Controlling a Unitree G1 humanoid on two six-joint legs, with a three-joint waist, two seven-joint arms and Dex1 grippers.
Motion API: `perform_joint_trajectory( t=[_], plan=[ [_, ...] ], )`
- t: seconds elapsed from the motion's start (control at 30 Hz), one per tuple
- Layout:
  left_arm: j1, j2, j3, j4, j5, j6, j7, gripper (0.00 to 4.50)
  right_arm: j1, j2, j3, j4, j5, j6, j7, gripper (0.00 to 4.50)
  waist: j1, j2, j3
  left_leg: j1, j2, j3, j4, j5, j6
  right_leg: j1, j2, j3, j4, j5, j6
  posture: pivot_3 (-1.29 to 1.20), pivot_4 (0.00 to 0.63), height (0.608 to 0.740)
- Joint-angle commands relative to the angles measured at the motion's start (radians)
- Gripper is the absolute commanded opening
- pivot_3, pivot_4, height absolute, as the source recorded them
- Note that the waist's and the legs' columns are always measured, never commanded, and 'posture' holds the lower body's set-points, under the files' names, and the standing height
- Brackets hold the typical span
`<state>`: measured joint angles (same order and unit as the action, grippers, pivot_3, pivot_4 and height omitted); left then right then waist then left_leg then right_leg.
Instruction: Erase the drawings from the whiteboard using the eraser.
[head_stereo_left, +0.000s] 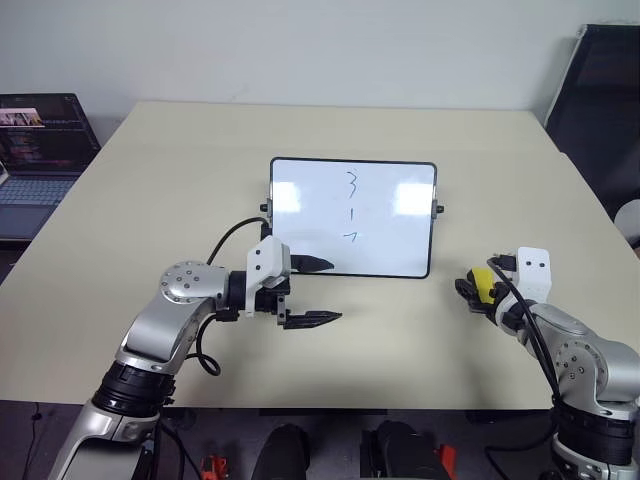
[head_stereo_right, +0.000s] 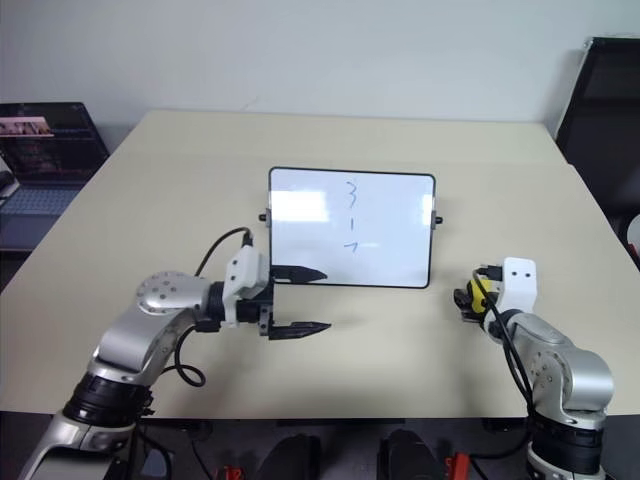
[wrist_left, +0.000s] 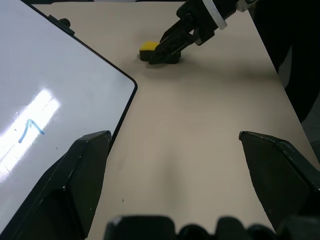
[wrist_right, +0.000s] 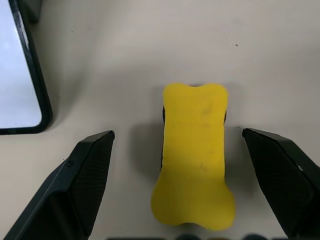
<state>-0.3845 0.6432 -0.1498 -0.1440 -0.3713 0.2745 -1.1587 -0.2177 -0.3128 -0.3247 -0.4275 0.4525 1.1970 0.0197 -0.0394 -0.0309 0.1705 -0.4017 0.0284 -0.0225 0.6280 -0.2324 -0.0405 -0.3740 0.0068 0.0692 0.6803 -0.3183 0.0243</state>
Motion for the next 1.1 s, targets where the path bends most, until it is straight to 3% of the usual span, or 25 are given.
perform_joint_trajectory(
  t=[0.03, 0.4, 0.5, 0.77, 1.1],
  plan=[
    [-0.006, 0.004, 0.024, -0.029, 0.001, -0.014, 0.014, 4.47, -0.016, 0.001, -0.004, -0.012, -0.009, -0.030, 0.007, 4.50, 0.000, 0.000, 0.000, 0.000, 0.000, 0.000, 0.000, 0.000, 0.000, 0.000, 0.000, 0.000, 0.000, 0.000, 0.000, 0.00, 0.150, 0.740],
    [-0.023, -0.003, 0.021, -0.034, -0.004, -0.007, 0.030, 4.47, -0.011, 0.010, -0.007, 0.017, -0.024, -0.057, 0.006, 4.50, 0.000, 0.000, 0.000, 0.000, 0.000, 0.000, 0.000, 0.000, 0.000, 0.000, 0.000, 0.000, 0.000, 0.000, 0.000, 0.00, 0.150, 0.740],
    [-0.026, -0.003, 0.019, -0.040, -0.007, -0.002, 0.035, 4.50, -0.009, 0.018, -0.012, 0.027, -0.031, -0.065, -0.004, 3.92, 0.000, 0.000, 0.000, 0.000, 0.000, 0.000, 0.000, 0.000, 0.000, 0.000, 0.000, 0.000, 0.000, 0.000, 0.000, 0.00, 0.150, 0.740],
    [-0.031, -0.005, 0.018, -0.045, -0.012, 0.002, 0.039, 4.50, -0.005, 0.014, -0.015, 0.050, -0.055, -0.091, 0.006, 1.18, 0.000, 0.000, 0.000, 0.000, 0.000, 0.000, 0.000, 0.000, 0.000, 0.000, 0.000, 0.000, 0.000, 0.000, 0.000, 0.00, 0.150, 0.740],
    [-0.032, 0.004, 0.029, -0.047, -0.014, 0.008, 0.041, 4.50, -0.025, 0.005, 0.020, 0.027, -0.068, -0.100, 0.006, 1.13, 0.000, 0.000, 0.000, 0.000, 0.000, 0.000, 0.000, 0.000, 0.000, 0.000, 0.000, 0.000, 0.000, 0.000, 0.000, 0.00, 0.150, 0.740]
  ],
)
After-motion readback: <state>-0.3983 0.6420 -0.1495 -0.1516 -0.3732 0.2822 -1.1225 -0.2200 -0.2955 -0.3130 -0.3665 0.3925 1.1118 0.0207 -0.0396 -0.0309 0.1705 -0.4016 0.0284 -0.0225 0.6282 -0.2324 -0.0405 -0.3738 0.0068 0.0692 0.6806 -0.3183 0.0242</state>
